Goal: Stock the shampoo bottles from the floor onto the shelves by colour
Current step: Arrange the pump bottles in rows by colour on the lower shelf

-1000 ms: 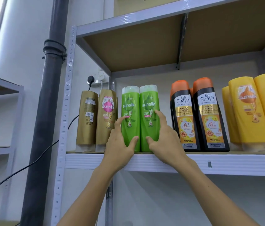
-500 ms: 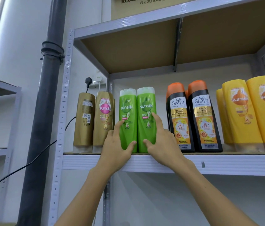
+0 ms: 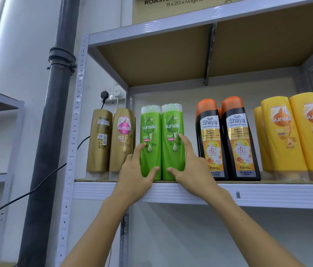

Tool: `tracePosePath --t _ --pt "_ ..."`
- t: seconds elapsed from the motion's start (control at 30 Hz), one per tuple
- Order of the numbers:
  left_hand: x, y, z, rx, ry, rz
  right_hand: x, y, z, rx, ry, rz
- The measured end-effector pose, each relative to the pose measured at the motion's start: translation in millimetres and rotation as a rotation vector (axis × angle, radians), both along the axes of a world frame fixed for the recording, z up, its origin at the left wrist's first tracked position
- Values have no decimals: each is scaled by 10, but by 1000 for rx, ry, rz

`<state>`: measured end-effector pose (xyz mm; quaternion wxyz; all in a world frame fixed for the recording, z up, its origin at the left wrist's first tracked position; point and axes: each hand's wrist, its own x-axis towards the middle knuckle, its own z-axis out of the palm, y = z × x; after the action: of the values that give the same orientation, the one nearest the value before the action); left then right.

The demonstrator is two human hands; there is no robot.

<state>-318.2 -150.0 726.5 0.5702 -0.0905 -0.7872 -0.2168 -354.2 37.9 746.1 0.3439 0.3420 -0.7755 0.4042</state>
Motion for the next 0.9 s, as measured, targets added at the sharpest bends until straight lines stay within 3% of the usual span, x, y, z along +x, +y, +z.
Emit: tracePosePath --t 0.9 --pt "26 21 15 17 -3 25 -5 -16 1 16 -9 12"
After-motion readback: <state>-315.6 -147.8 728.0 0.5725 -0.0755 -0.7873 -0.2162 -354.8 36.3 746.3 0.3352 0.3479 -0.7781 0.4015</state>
